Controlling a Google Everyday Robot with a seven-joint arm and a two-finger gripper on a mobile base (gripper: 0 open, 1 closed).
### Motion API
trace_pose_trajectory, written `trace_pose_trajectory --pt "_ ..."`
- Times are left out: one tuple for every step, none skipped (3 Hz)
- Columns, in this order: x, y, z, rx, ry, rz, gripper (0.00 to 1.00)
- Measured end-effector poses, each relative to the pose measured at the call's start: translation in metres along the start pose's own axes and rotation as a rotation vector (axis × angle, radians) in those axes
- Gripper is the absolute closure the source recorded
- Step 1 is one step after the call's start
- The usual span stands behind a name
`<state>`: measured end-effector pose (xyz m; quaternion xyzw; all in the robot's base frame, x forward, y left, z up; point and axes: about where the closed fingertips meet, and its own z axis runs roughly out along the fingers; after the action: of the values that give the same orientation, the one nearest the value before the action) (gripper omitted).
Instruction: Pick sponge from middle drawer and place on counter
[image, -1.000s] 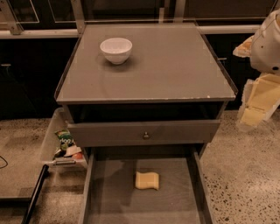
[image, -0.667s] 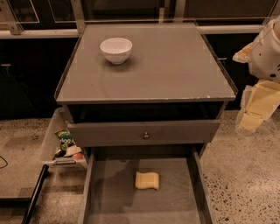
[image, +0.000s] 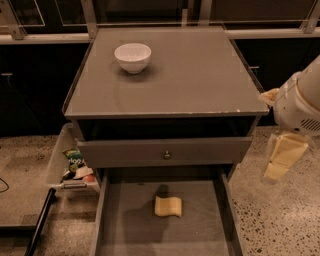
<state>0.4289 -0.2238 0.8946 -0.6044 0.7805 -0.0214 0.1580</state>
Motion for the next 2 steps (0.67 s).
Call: trace_pose_trajectory --pt "0.008 0.014 0.04 0.011 -0.016 -0.032 0.0" --pt "0.014 0.03 0.093 -0.015 -0.032 -0.054 0.0"
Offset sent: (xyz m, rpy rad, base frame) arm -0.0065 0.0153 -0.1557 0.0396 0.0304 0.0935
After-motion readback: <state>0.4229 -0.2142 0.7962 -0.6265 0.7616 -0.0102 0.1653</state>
